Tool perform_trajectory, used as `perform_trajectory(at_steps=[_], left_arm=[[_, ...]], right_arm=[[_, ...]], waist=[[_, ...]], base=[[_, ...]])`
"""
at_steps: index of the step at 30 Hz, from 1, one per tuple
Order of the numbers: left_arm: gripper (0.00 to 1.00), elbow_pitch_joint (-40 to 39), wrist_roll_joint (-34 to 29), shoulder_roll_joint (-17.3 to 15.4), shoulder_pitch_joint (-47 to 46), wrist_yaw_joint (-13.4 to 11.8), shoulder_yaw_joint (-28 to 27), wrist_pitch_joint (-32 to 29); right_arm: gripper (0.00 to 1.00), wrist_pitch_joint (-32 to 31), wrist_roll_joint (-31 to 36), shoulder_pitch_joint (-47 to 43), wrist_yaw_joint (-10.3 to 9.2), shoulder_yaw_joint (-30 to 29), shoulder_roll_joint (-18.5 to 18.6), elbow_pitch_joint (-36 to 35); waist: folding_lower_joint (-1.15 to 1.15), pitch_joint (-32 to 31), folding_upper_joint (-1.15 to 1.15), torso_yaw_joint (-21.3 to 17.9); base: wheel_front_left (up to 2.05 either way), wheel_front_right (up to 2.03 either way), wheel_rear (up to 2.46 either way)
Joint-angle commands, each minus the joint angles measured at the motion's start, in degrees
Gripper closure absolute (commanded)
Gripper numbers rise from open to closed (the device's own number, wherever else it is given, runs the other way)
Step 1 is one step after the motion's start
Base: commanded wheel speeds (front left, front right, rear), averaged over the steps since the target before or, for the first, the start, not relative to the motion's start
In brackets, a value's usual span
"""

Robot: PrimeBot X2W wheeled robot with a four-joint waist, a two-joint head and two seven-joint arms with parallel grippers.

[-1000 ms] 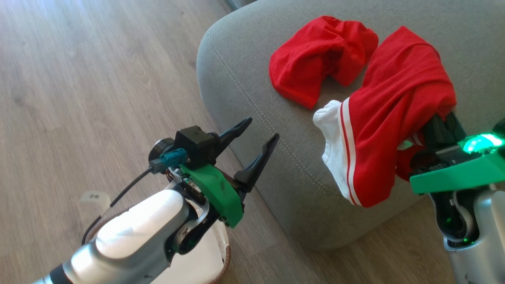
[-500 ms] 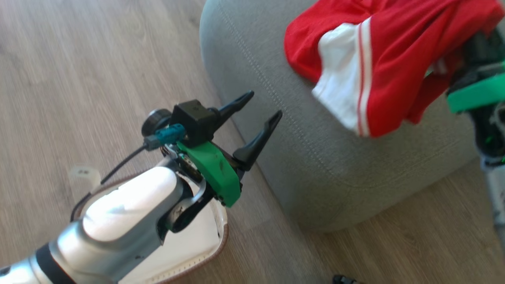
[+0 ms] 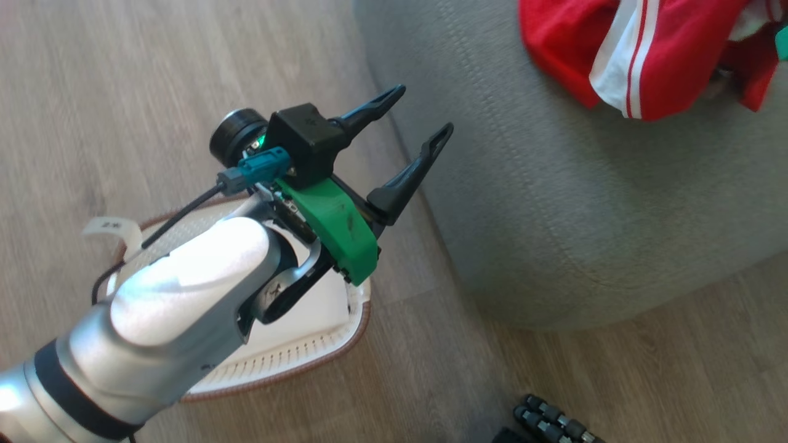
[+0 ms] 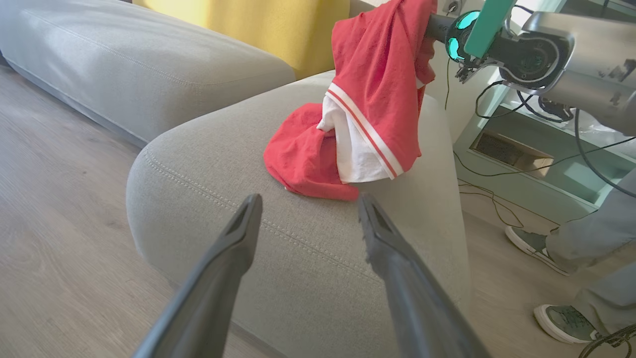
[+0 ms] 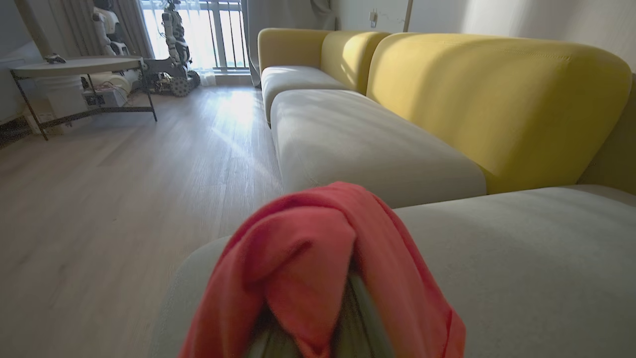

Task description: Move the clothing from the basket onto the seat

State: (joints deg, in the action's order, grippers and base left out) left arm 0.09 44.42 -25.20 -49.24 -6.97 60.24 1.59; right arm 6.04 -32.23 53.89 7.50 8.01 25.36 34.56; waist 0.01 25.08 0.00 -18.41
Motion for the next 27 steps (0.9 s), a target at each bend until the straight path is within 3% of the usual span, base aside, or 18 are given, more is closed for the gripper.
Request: perform_trajectory(at_steps=[1,9,17,18,19,21,22,23,24,27], left_arm=[[0.0,-2.03,-0.68,-1.14,-2.78,0.44,-2.64,-0.3],[0.0,-1.54,-1.14,-0.11,-4.62,1.09,-2.63,0.2],[0.0,0.02,-0.69,0.43,-4.29,1.25,-2.73,1.39],[0.0,0.18,-0.62,0.47,-4.19,1.22,-2.73,1.49],[0.0,0.31,-0.55,0.51,-4.06,1.18,-2.73,1.62],[0.0,0.59,-0.36,0.58,-3.71,1.1,-2.7,1.84],[0.0,0.72,-0.28,0.61,-3.51,1.06,-2.66,1.95],[0.0,0.87,-0.21,0.68,-3.29,1.04,-2.59,2.1],[0.0,1.0,-0.09,0.71,-3.07,1.0,-2.57,2.23],[0.0,1.39,0.24,0.75,-2.33,0.87,-2.5,2.62]], right_arm=[[1.0,-0.16,0.35,1.47,-0.01,0.31,1.36,-0.77],[1.0,-4.91,3.42,7.15,-0.01,3.69,1.98,14.52],[1.0,-18.08,1.87,9.53,-0.01,8.01,1.23,24.14],[0.95,-18.62,1.45,9.7,-0.01,8.41,1.22,24.23],[0.76,-18.89,1.09,9.81,-0.01,8.86,1.21,24.19],[0.55,-19.33,0.07,9.78,-0.01,9.6,1.12,24.06],[0.37,-19.42,-0.31,9.69,-0.01,10.04,1.18,23.98],[0.07,-19.46,-0.63,9.54,-0.01,10.5,1.31,23.9],[0.0,-19.57,-0.97,9.36,-0.01,10.98,1.39,23.8],[0.0,-19.69,-1.85,8.65,-0.01,12.7,1.78,23.09]], waist=[[-0.01,2.16,0.0,2.03],[-0.01,4.76,0.0,5.17],[-0.01,3.58,0.0,6.06],[-0.01,3.27,0.0,6.05],[-0.01,2.93,0.0,6.01],[-0.01,2.15,0.0,5.87],[-0.01,1.7,0.0,5.77],[-0.01,1.17,0.0,5.69],[-0.01,0.66,0.0,5.54],[-0.01,-1.03,0.0,5.09]], base=[[0.0,0.0,0.0],[0.0,0.0,0.0],[0.0,0.0,0.0],[0.0,0.0,0.0],[0.0,0.0,0.0],[0.0,0.0,0.0],[0.0,0.0,0.0],[0.0,0.0,0.0],[0.0,0.0,0.0],[0.0,0.0,0.0]])
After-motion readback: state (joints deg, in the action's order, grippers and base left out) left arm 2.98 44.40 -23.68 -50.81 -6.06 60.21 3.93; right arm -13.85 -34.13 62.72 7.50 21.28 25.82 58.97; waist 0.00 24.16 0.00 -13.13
